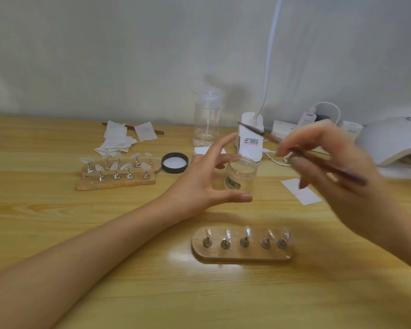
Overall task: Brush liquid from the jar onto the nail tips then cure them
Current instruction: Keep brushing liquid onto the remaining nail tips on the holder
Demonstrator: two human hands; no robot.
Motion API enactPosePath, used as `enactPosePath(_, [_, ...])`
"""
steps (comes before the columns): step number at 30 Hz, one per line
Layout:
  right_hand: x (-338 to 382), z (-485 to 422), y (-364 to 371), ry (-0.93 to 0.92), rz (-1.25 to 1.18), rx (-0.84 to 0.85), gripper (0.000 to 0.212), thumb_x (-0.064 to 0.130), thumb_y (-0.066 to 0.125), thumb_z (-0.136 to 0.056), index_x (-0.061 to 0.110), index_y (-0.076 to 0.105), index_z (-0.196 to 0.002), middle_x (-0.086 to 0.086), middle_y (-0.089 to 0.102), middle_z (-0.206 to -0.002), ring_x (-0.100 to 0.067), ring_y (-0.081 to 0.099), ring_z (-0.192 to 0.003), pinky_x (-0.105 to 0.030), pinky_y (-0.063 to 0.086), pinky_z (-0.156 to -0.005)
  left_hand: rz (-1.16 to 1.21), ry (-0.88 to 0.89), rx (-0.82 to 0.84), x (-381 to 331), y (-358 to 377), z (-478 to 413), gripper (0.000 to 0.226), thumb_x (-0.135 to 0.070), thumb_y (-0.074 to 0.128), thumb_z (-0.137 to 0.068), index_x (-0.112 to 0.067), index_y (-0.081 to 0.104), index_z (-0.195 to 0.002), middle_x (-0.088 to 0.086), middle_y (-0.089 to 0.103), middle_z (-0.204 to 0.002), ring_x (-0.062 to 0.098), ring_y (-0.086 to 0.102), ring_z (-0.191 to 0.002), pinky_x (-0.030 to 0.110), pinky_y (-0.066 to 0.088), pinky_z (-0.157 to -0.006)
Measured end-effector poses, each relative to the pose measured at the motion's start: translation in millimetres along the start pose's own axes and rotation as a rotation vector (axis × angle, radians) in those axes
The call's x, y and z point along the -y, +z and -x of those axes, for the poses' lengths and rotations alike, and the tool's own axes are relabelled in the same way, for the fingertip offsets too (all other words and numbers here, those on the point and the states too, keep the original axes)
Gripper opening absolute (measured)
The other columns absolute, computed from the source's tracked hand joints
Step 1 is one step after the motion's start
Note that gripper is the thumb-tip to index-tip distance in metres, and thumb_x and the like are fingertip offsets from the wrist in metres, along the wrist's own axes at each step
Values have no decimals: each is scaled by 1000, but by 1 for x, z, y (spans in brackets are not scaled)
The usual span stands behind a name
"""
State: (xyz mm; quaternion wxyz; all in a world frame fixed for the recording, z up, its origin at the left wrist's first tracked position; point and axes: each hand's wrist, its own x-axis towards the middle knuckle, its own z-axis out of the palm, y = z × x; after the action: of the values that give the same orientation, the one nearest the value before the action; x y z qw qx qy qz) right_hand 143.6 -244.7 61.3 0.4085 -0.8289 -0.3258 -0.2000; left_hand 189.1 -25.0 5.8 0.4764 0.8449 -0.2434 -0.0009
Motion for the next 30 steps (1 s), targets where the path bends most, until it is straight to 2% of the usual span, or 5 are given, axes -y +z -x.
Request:
enactPosePath(13, [8,-24,21,-68,225,81,17,24,48,-99,26,57,-113,12,59,-109,-14,59,-104,-29,50,-77,103,-48,-45,0,-6,1,95,-48,79,-76,-42,23,-153,-22,71,-114,5,45,-112,46,40,-106])
enactPosePath(16, [5,-25,22,-76,261,102,21,25,51,-95,23,58,-114,10,59,-109,-14,58,-104,-27,50,-79,177,-52,-89,0,-7,1,75,-69,45,-82,-40,32,-150,-16,66,-126,1,58,-117,38,44,-106])
enactPosePath(20, [5,-30,27,-95,296,161,23,22,58,-91,24,62,-114,14,58,-109,-10,54,-102,-21,45,-83,315,-7,-188,-1,-8,5,58,-72,24,-89,-45,54,-131,-28,64,-121,-12,56,-110,11,46,-77])
enactPosePath(25, [13,-41,42,-209,467,234,29,9,75,-82,21,70,-108,8,65,-111,-17,53,-99,-27,41,-88,668,25,-226,0,-15,8,37,-47,45,-98,-26,74,-110,-8,72,-105,4,59,-91,21,42,-66])
enactPosePath(30, [22,-44,46,-312,638,259,62,-12,65,-80,28,64,-128,10,68,-114,-18,55,-95,-33,41,-81,962,-1,-154,-2,-21,9,27,-29,53,-94,-12,73,-99,1,70,-101,9,63,-92,26,48,-80])
